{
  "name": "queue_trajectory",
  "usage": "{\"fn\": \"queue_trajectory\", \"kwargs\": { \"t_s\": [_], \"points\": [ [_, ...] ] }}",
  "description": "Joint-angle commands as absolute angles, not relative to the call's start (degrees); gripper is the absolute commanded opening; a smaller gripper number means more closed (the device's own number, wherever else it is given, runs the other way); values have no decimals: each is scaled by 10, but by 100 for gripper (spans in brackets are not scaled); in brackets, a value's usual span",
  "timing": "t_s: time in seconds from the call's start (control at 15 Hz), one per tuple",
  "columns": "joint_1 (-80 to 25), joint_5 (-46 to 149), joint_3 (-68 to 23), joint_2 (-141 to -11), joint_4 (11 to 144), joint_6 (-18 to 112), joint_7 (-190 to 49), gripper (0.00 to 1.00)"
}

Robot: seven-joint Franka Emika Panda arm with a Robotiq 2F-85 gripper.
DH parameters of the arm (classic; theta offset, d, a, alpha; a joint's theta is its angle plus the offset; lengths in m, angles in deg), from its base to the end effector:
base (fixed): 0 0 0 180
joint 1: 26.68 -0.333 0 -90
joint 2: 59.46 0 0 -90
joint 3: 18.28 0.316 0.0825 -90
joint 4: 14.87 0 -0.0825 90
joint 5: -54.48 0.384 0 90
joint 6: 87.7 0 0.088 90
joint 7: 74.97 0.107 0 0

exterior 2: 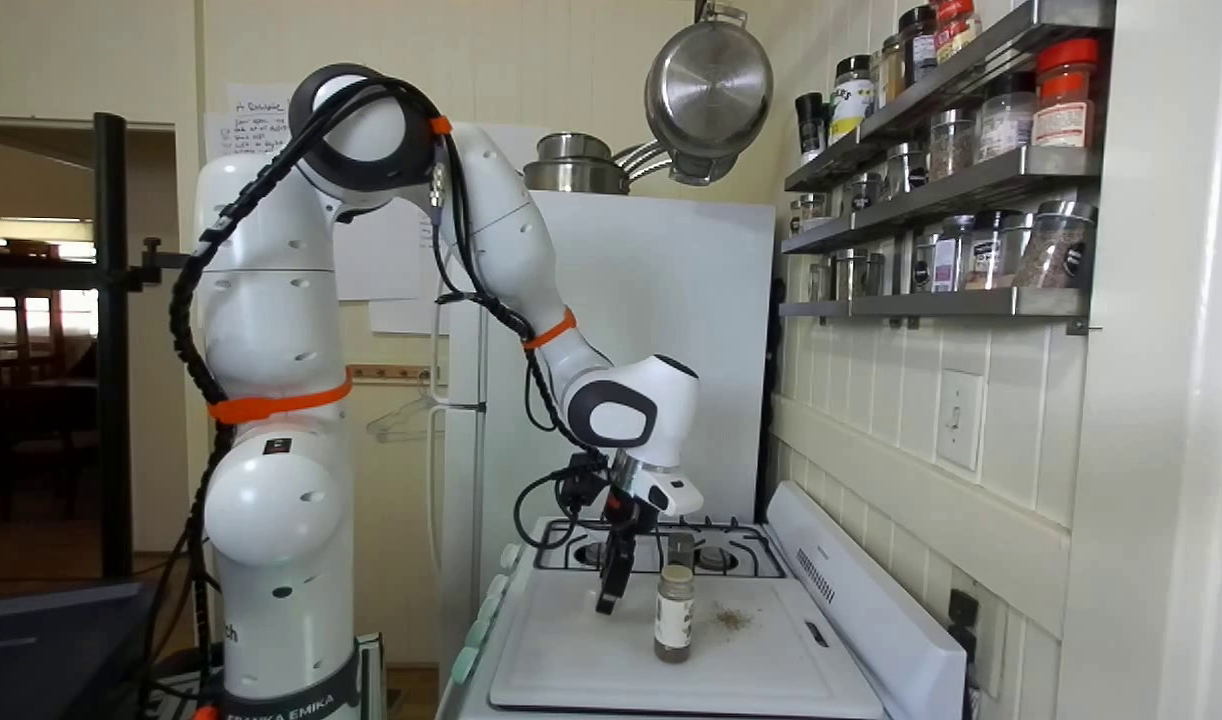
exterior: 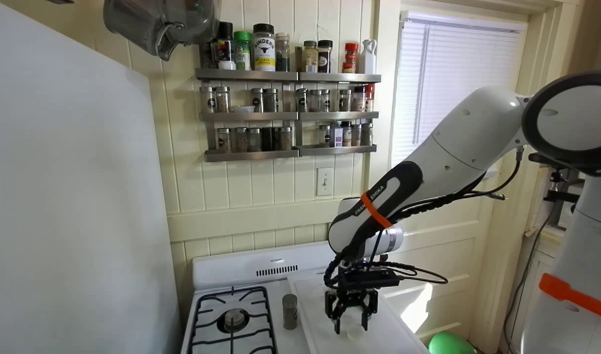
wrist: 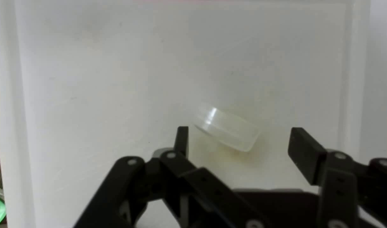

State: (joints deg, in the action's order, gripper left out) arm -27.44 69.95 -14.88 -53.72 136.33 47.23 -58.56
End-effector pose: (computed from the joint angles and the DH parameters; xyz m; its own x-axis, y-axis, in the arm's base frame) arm 0.4022 0.0324 0.2650 0.8914 -0.3910 -0.2294 -0.4183 -0.9044 -0.0841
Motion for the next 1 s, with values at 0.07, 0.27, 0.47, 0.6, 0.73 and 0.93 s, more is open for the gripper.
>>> {"fn": "queue_trajectory", "kwargs": {
  "t_s": [0.07,0.27,0.47,0.6,0.73,0.93],
  "points": [
    [-283,724,-153,-539,1359,456,-594,78],
    [-283,733,-153,-537,1360,455,-592,77],
    [-283,739,-153,-535,1362,454,-590,78],
    [-283,742,-153,-532,1364,452,-588,80],
    [-283,747,-153,-529,1366,450,-587,80],
    [-284,757,-153,-525,1371,447,-587,80]
  ]
}}
